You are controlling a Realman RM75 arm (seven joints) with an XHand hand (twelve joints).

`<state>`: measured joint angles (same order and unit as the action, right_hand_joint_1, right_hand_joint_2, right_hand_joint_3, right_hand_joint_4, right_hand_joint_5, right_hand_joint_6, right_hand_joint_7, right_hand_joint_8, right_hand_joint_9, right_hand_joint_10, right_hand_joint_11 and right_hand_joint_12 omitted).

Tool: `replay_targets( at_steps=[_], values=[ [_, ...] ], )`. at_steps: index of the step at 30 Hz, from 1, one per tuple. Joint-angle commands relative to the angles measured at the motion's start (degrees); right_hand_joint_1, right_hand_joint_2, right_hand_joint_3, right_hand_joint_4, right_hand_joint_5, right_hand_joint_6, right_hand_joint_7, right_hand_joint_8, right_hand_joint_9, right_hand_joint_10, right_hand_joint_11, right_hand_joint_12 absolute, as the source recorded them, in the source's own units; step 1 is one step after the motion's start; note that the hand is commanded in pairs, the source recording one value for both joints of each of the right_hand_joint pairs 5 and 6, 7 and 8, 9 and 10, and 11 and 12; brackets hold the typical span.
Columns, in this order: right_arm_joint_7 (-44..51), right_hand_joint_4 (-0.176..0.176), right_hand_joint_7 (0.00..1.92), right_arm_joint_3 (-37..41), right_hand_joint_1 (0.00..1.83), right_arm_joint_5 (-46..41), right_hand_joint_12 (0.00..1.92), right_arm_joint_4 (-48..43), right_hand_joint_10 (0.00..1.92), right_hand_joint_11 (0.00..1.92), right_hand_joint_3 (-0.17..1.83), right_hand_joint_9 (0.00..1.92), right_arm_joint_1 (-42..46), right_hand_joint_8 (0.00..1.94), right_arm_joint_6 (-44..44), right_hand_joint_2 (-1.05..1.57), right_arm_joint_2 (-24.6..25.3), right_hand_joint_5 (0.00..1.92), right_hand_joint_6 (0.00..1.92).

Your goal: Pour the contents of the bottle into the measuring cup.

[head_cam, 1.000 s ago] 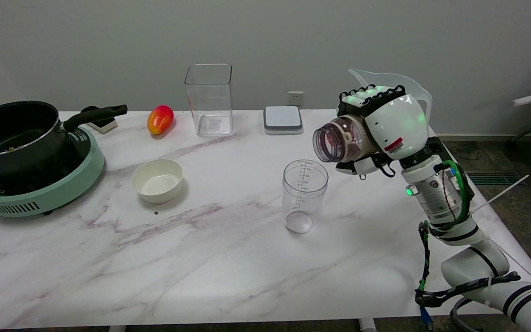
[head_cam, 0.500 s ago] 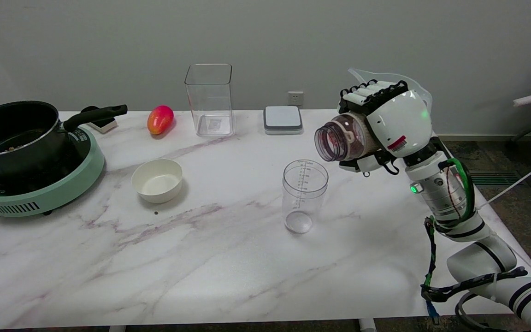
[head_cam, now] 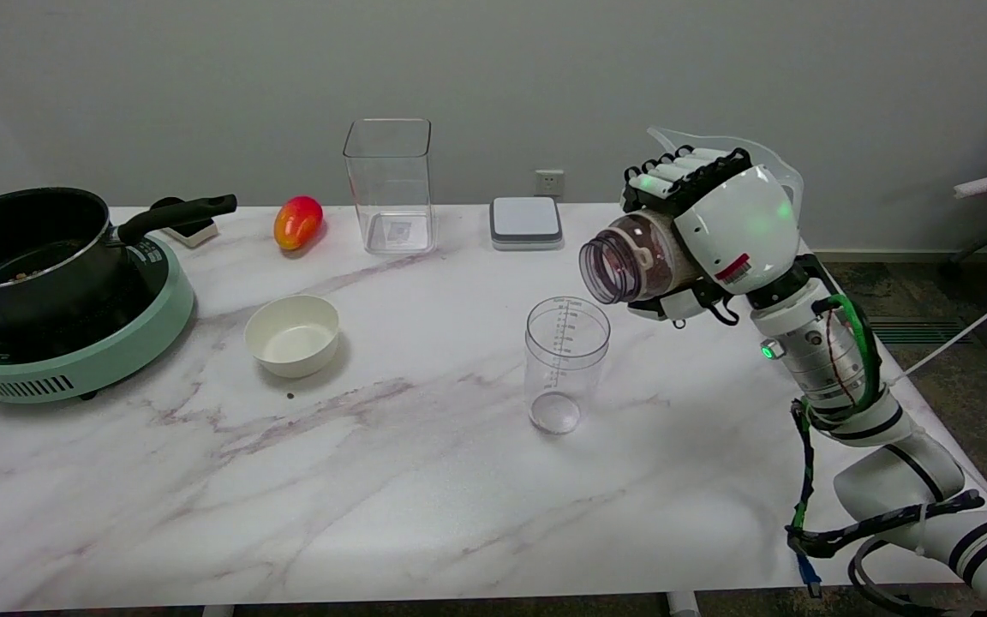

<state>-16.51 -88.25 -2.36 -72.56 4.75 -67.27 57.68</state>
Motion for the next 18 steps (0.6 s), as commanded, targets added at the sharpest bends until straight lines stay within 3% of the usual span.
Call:
replay_targets(
  at_steps=[1,18],
  values=[
    [0.19,0.000,1.48,0.18,1.35,3.46,1.19,-1.65,1.36,1.19,0.35,1.36,0.00,1.48,2.43,1.25,-0.17,1.66,1.66],
    [-0.01,0.000,1.45,2.46,1.36,8.20,1.18,-4.65,1.34,1.18,0.36,1.34,0.07,1.45,6.50,1.20,-0.17,1.63,1.63]
  ],
)
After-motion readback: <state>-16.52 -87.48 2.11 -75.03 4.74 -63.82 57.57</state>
